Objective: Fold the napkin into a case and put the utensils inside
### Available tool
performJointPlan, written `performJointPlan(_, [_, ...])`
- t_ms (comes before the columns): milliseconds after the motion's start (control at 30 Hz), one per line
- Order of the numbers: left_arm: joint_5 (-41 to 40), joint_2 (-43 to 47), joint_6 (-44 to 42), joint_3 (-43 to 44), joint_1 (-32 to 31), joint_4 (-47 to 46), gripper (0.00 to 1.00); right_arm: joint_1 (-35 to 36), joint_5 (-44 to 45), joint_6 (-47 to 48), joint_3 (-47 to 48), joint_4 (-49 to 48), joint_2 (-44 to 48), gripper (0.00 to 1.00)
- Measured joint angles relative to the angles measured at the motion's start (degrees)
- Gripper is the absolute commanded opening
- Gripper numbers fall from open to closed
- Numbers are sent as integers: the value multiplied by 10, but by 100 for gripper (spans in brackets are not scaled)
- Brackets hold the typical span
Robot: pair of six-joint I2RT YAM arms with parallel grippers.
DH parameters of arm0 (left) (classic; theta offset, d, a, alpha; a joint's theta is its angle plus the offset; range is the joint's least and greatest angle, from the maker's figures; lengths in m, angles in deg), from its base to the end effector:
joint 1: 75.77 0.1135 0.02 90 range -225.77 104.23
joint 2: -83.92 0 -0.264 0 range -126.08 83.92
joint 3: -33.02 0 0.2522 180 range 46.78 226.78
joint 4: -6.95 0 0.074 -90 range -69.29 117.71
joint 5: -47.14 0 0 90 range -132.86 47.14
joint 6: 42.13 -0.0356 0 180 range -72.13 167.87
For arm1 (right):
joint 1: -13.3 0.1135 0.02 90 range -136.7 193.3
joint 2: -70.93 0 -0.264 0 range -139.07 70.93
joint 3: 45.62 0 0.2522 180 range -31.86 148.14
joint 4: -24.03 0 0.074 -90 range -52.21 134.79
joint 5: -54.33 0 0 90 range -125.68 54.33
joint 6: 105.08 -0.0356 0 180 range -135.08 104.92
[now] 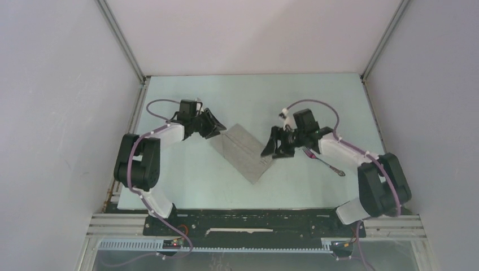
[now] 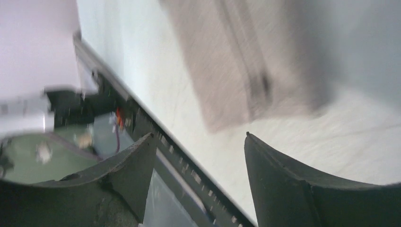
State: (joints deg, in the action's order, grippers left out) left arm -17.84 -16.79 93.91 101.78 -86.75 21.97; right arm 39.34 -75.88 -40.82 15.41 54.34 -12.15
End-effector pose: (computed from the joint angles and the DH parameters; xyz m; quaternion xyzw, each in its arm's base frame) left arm 0.3462 -0.0825 0.1618 -0.1978 0.8900 -0.3480 0.2184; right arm 0.2448 0.1452 0.2008 -0.1132 0.8886 0.4250 0.1305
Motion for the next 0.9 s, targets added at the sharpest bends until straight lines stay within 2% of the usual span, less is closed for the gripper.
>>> performJointPlan(167, [-30, 97, -35, 35, -38, 81, 56, -61, 57, 14, 113, 11, -114, 81])
performJointPlan(267, [-38, 161, -50, 35, -71, 115, 58, -71, 60, 21, 145, 9, -188, 77])
performJointPlan(433, [-56, 252, -61, -8, -140, 147, 58, -75, 44, 24, 147, 12, -244, 54])
performJointPlan(567, [-80, 292, -60, -62, -190, 181, 58, -70, 39, 22, 123, -9, -245, 34])
performJointPlan(633, [-95, 306, -59, -81, -206, 201, 59, -61, 34, 10, 93, -30, -235, 28])
performJointPlan(700, [-113, 322, -59, -91, -219, 222, 59, -43, 41, -14, 57, -49, -212, 30])
performJointPlan(800, [-149, 353, -59, -93, -241, 243, 61, 24, 72, -87, -24, -90, -151, 38])
performJointPlan(900, [-189, 374, -53, -95, -286, 250, 66, 125, 97, -162, -80, -123, -100, 60])
